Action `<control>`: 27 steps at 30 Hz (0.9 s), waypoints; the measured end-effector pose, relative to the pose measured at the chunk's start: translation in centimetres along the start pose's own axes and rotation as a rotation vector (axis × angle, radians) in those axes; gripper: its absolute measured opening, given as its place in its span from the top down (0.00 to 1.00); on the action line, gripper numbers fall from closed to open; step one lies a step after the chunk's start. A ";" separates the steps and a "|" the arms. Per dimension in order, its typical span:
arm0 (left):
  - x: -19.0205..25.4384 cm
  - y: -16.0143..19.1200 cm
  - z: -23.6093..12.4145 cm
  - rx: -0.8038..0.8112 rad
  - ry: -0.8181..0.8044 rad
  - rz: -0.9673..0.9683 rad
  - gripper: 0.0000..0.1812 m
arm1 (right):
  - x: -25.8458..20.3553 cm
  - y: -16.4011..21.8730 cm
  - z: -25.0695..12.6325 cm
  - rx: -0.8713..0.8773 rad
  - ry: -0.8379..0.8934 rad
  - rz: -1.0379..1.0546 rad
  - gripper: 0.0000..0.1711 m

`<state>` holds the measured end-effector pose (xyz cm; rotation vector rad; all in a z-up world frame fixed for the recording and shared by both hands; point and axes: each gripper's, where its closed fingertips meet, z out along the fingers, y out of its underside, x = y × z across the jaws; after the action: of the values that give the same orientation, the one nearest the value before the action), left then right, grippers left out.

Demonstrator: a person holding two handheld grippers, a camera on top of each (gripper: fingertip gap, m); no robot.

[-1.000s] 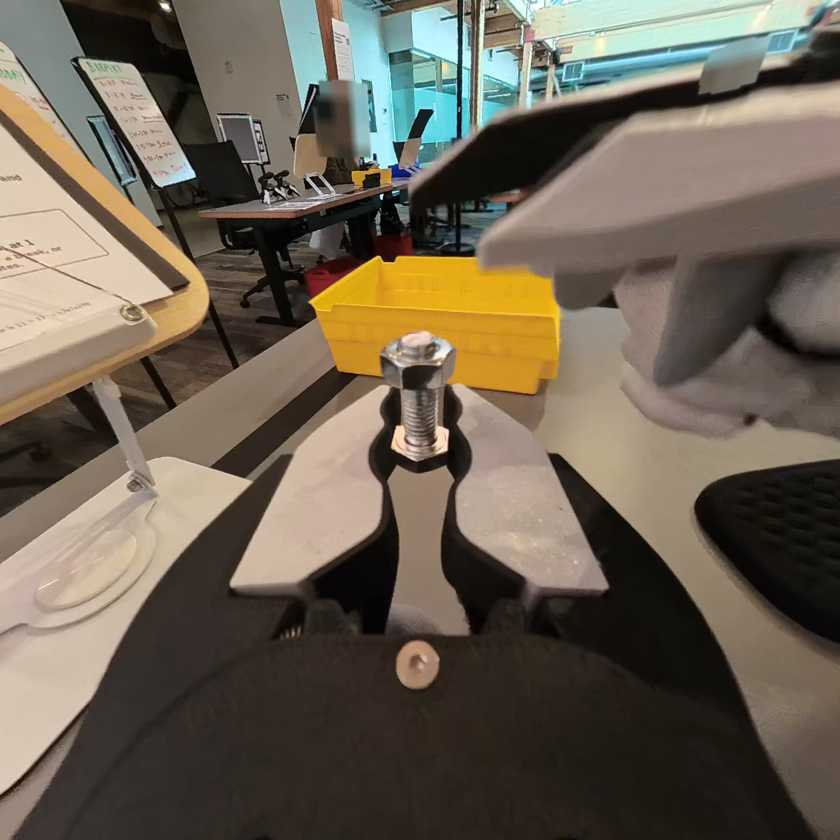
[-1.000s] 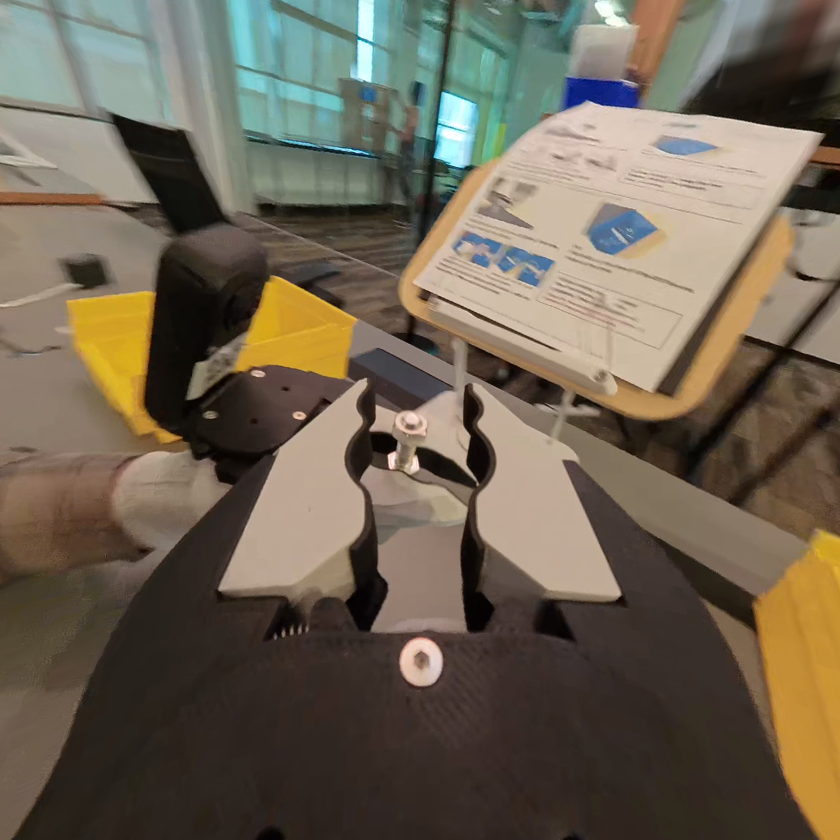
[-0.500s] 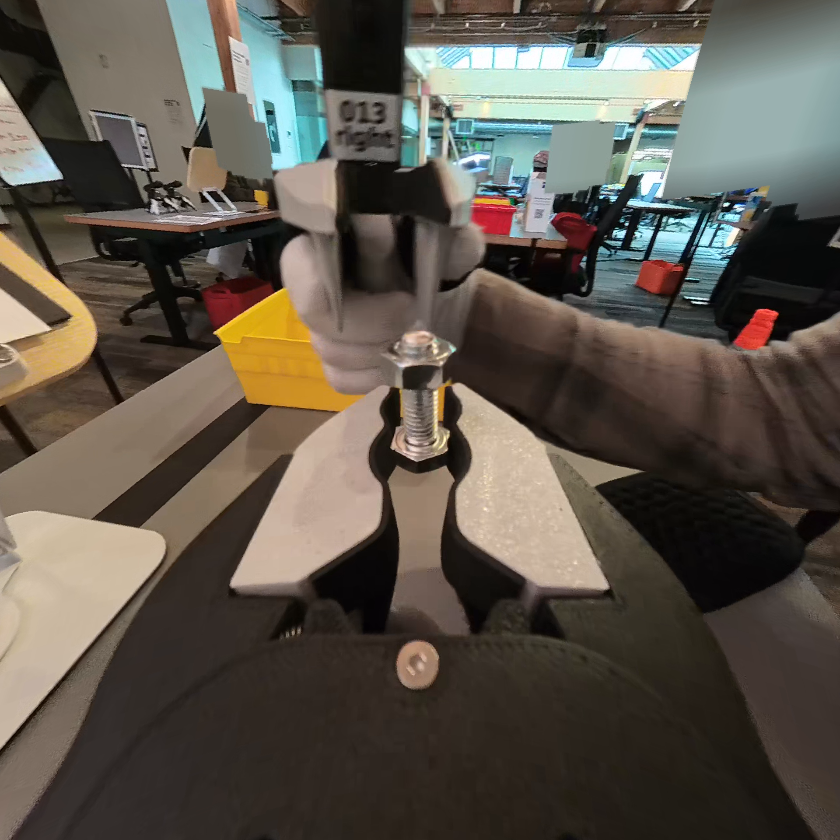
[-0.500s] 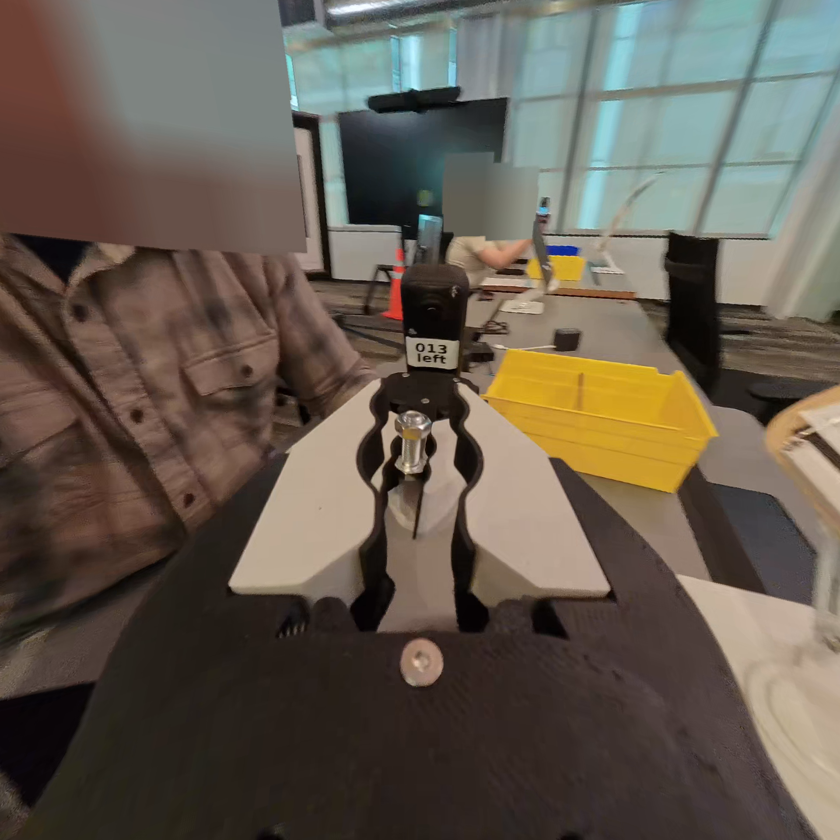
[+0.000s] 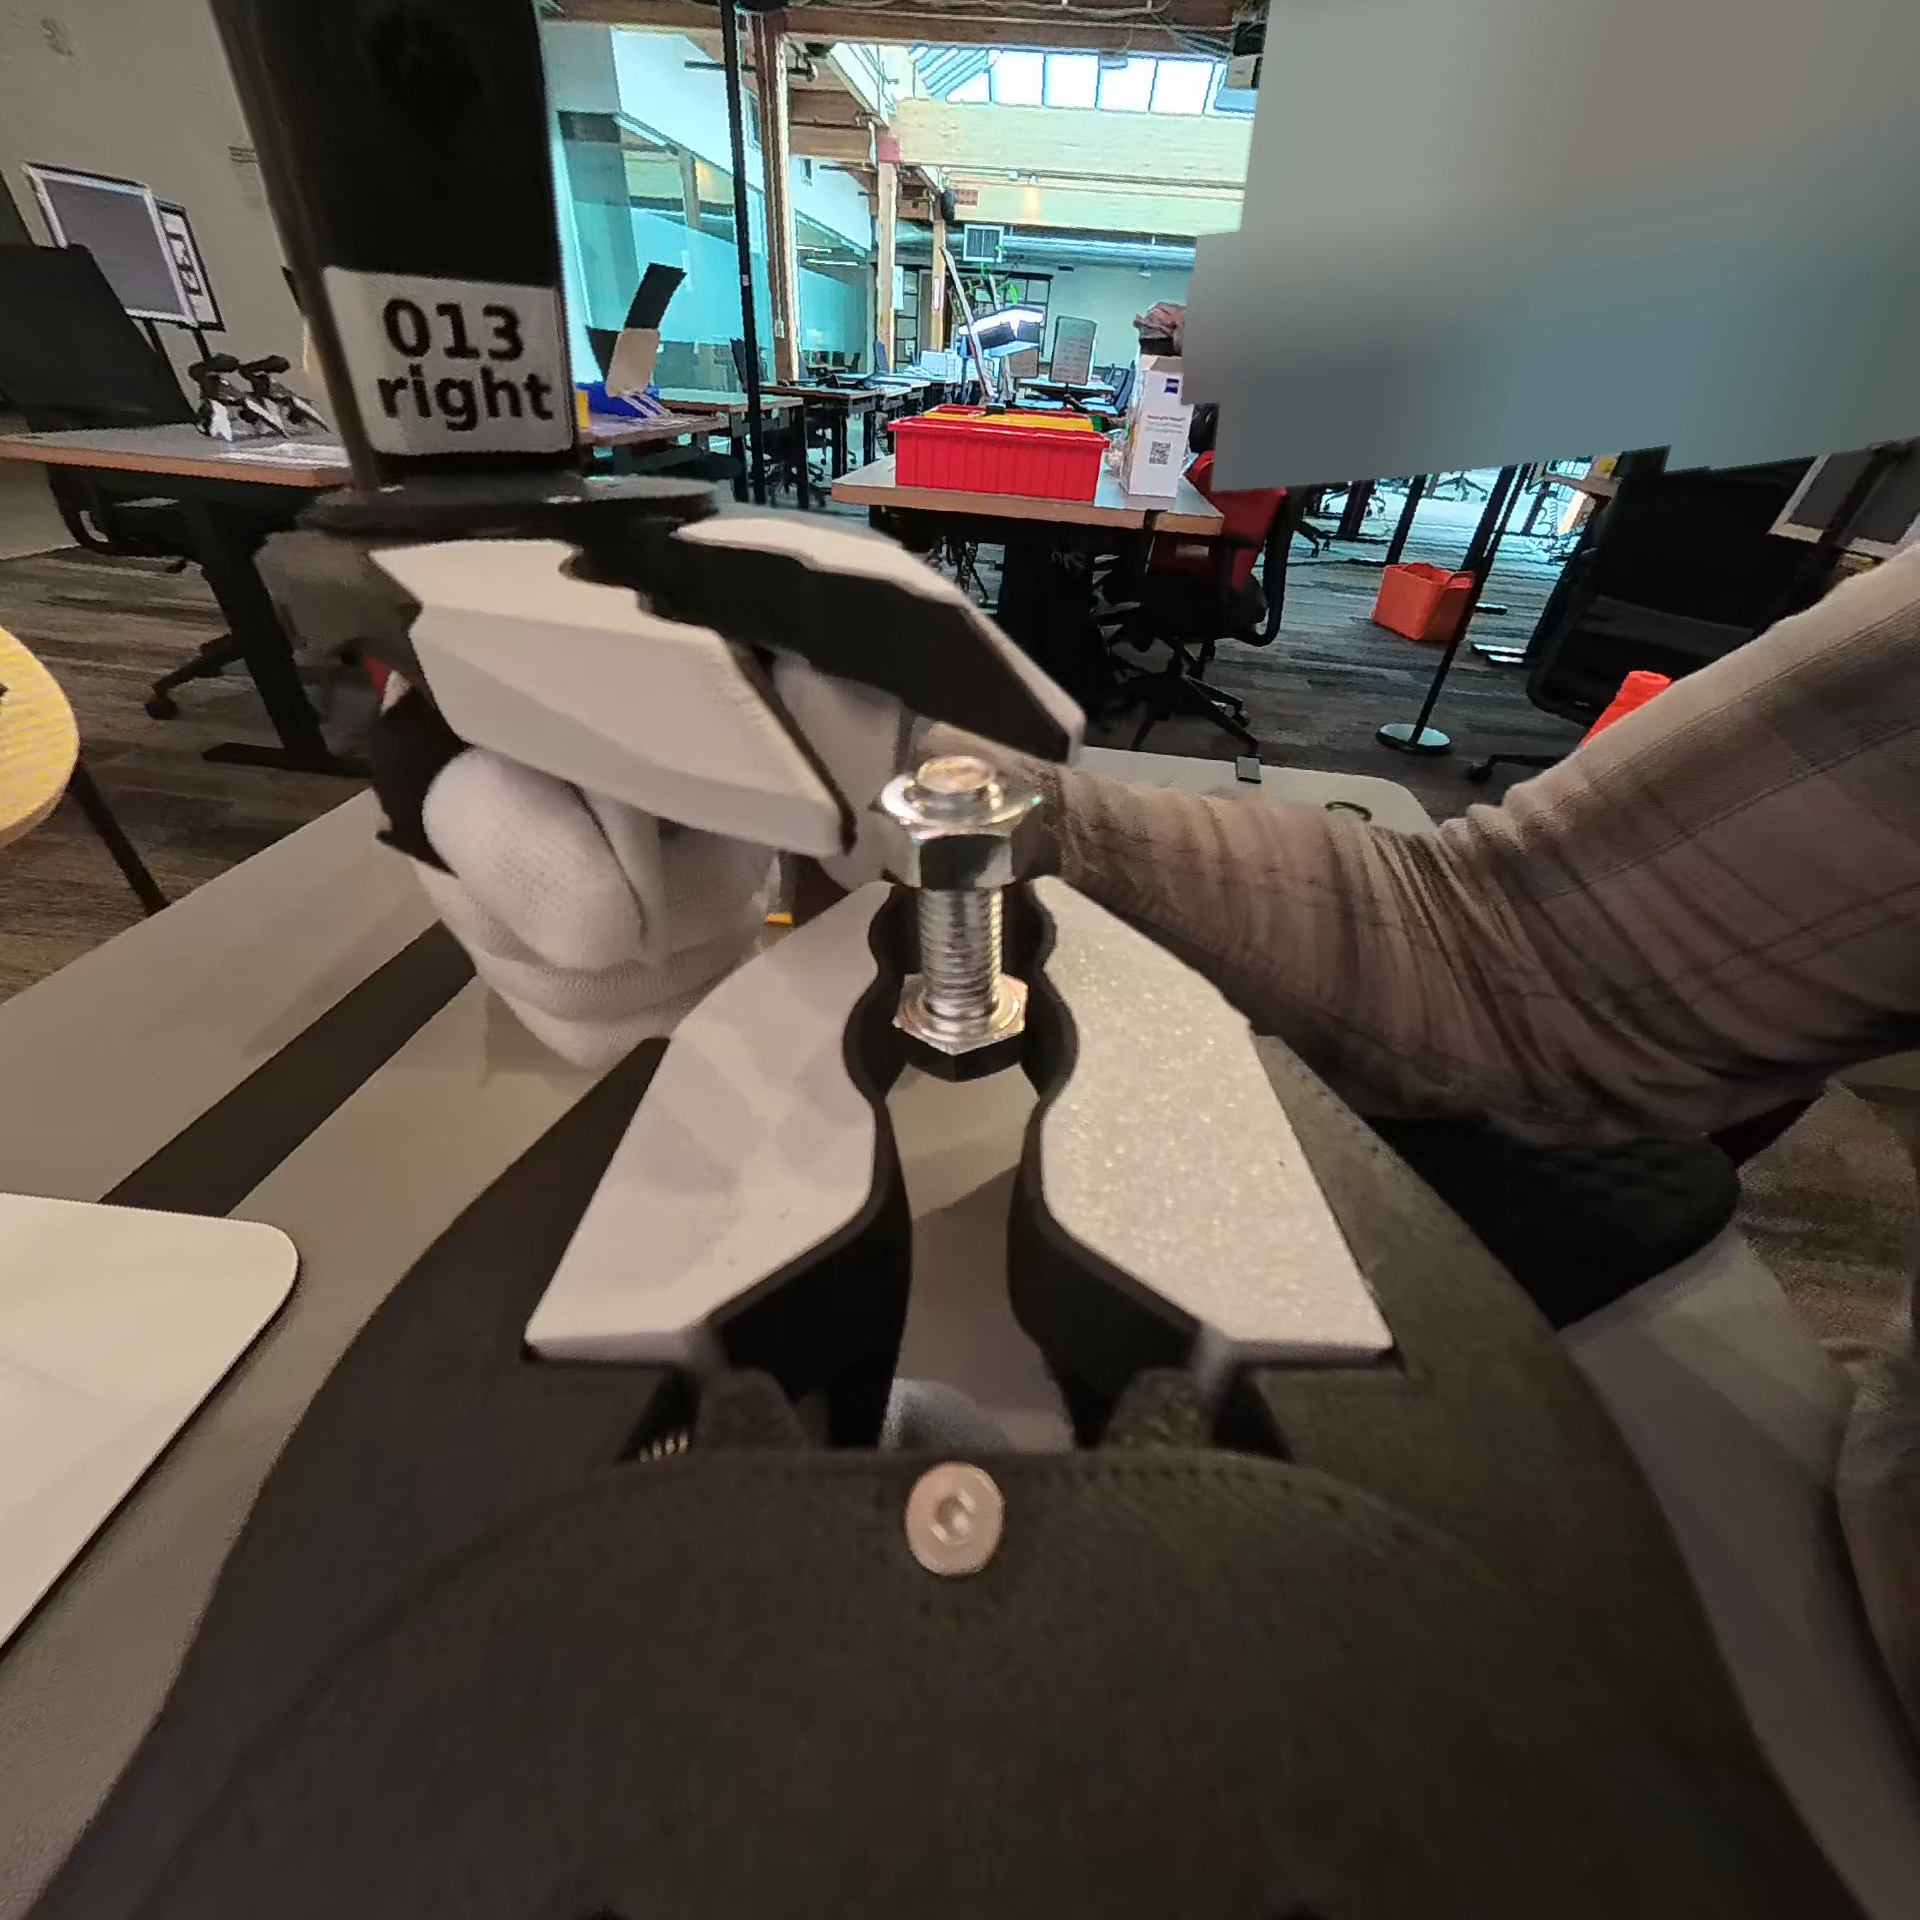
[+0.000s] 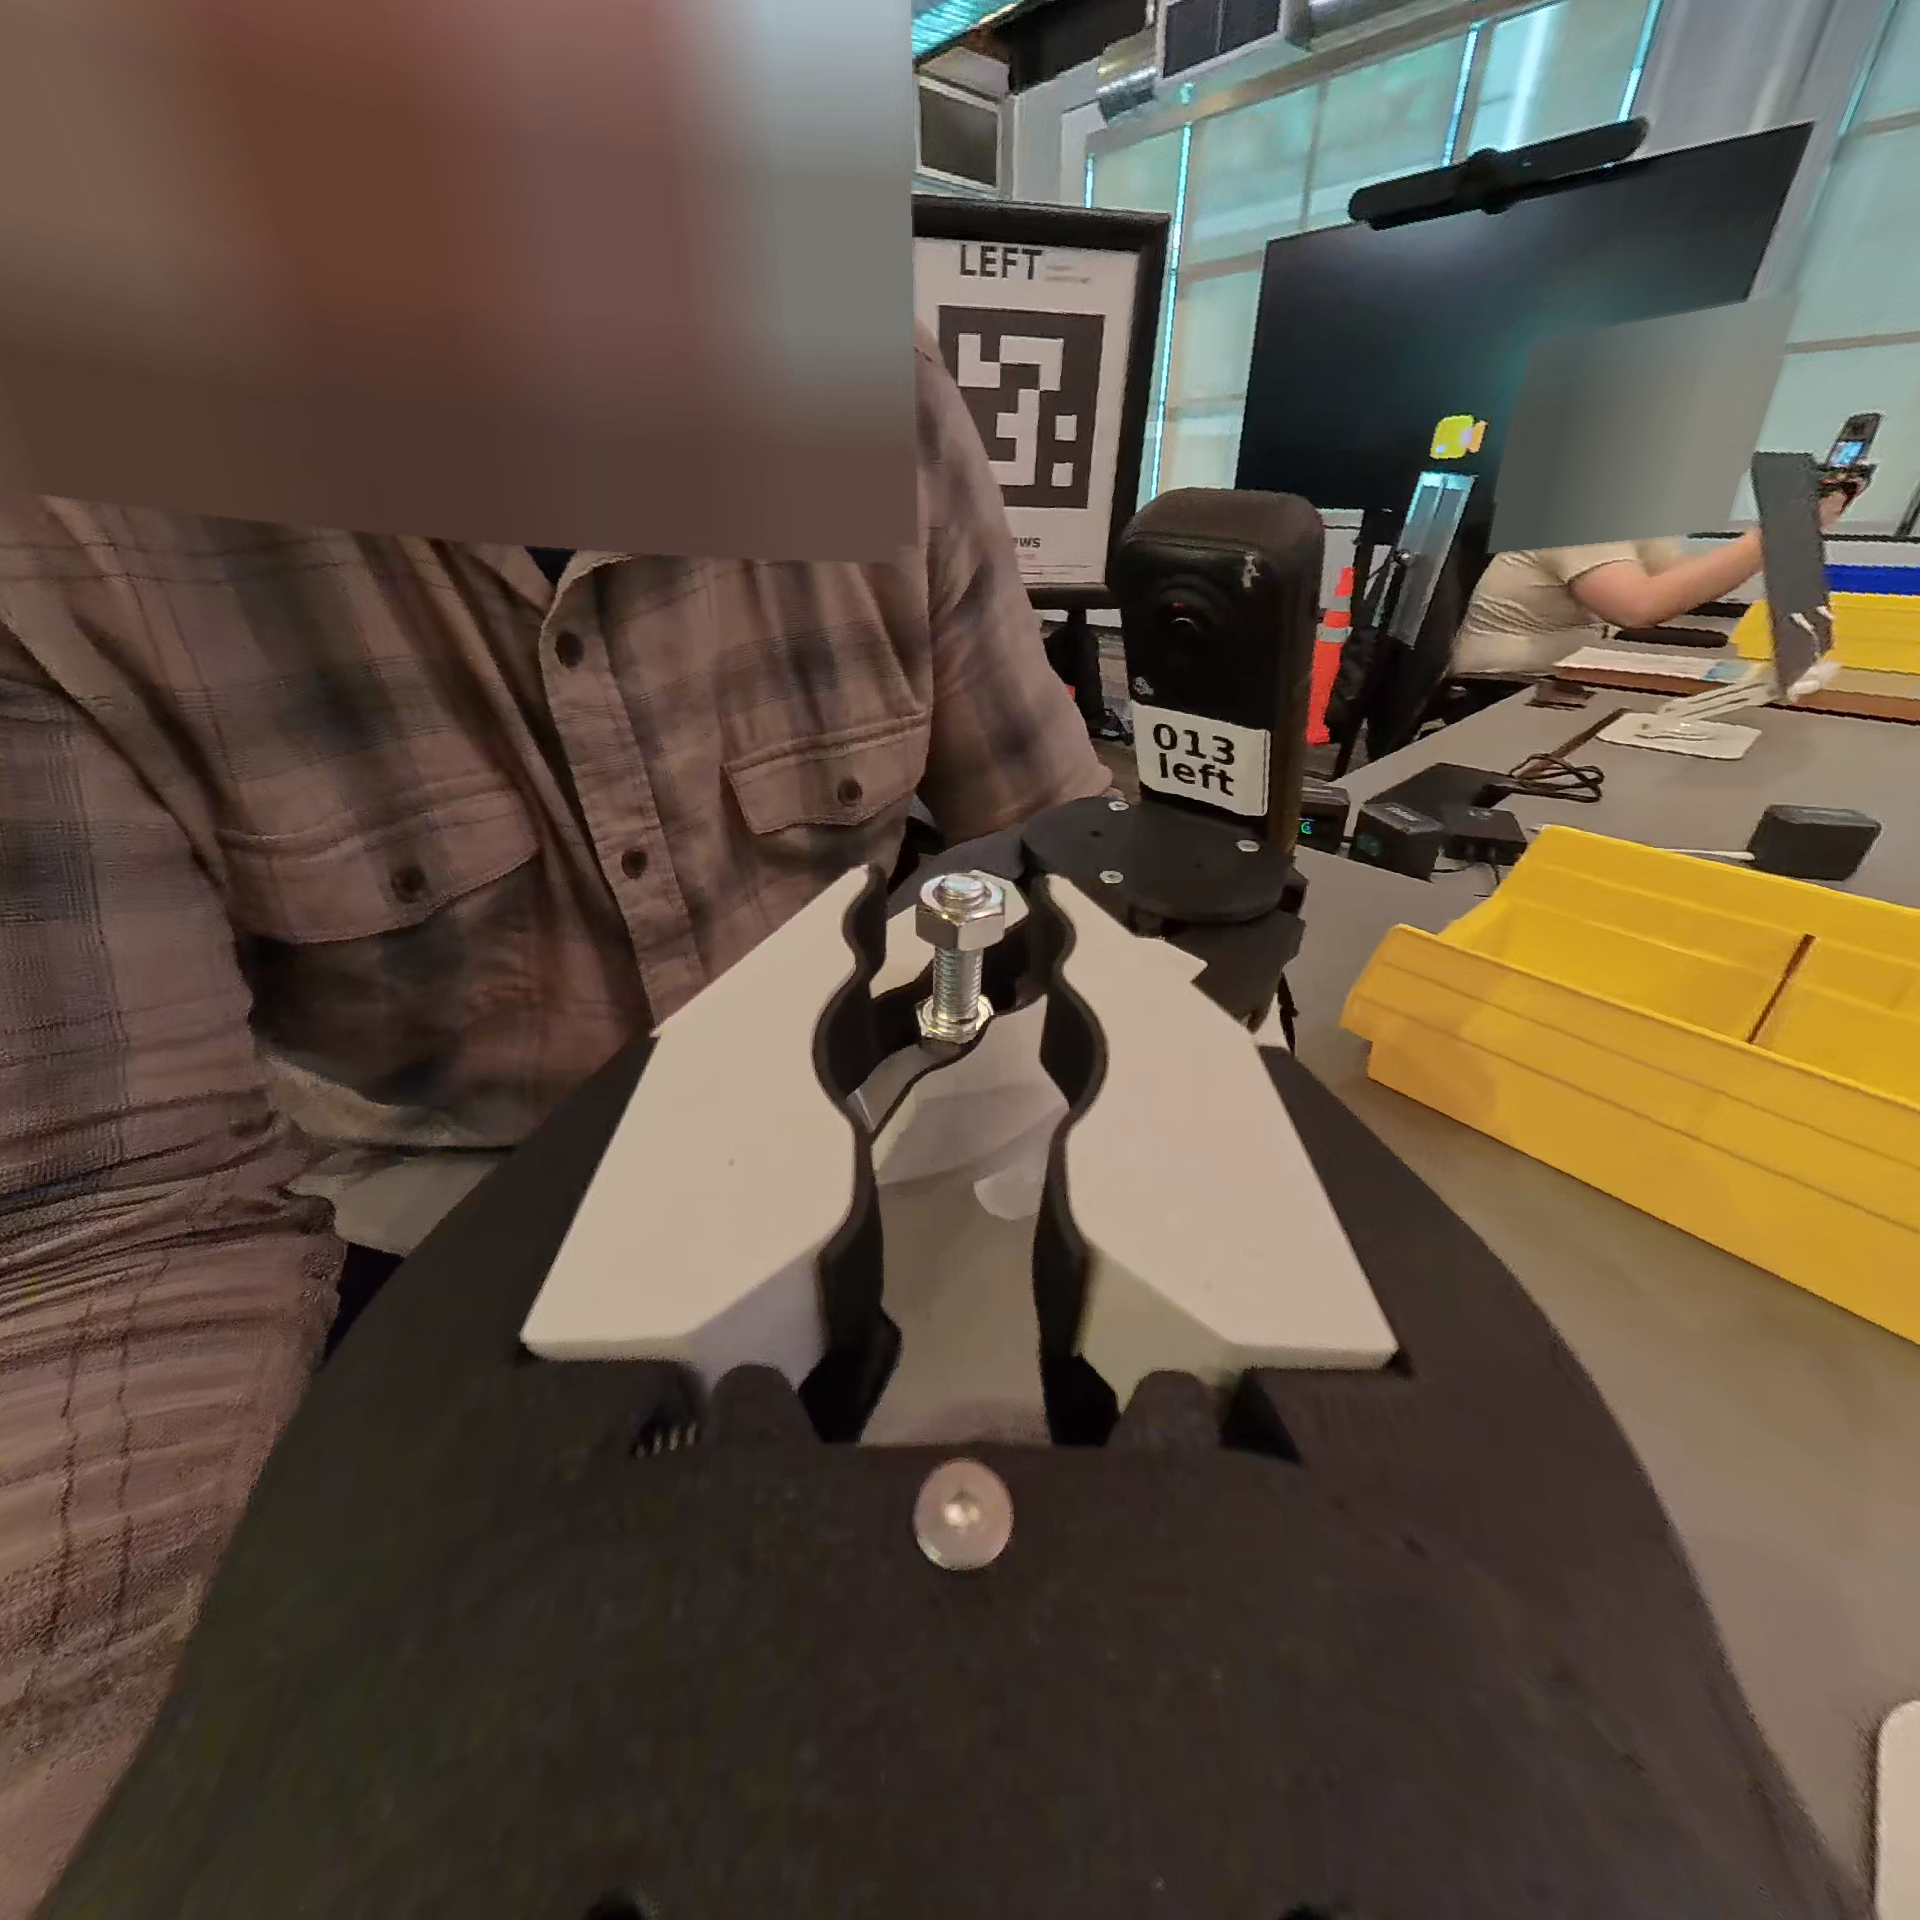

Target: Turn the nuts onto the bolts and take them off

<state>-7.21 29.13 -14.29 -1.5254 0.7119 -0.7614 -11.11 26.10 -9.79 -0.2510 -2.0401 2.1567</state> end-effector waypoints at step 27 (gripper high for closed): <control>-2.6 0.0 -0.8 -0.011 -0.122 0.035 0.90 | 2.2 0.4 -0.5 -0.076 0.310 -0.026 0.91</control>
<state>-9.42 30.72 -14.37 -1.5514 0.6504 -0.6337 -13.09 27.09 -10.20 -0.5301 -1.9369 1.8878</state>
